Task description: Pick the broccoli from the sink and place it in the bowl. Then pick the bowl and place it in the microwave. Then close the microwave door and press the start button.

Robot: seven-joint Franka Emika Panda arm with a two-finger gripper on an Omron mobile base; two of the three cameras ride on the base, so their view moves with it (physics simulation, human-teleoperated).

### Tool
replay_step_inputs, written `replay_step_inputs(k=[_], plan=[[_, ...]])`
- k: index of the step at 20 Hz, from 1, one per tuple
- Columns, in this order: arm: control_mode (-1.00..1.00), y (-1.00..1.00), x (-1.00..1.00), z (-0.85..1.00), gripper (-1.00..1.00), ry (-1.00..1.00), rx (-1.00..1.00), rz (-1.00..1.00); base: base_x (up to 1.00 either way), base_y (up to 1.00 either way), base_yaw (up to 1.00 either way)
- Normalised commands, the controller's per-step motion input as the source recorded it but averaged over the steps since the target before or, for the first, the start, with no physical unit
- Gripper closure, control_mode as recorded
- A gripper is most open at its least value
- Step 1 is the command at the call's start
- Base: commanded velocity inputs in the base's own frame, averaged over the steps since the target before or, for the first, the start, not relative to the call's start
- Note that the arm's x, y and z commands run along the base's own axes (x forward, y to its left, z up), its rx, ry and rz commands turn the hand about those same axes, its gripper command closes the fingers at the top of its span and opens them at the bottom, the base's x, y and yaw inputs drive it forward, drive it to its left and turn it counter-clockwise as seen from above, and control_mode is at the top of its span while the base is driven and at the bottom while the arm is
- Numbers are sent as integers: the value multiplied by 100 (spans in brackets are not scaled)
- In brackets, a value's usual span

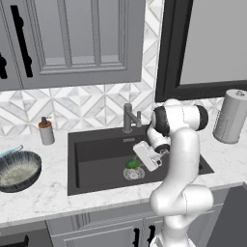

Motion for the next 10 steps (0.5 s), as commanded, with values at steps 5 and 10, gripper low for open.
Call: replay_step_inputs(k=[5, 10], plan=[[-100, -28, -20, 87, 100, 0, 0, -5, 0, 0, 0], [-100, -47, -57, 74, 100, -1, 0, -4, 0, 0, 0]])
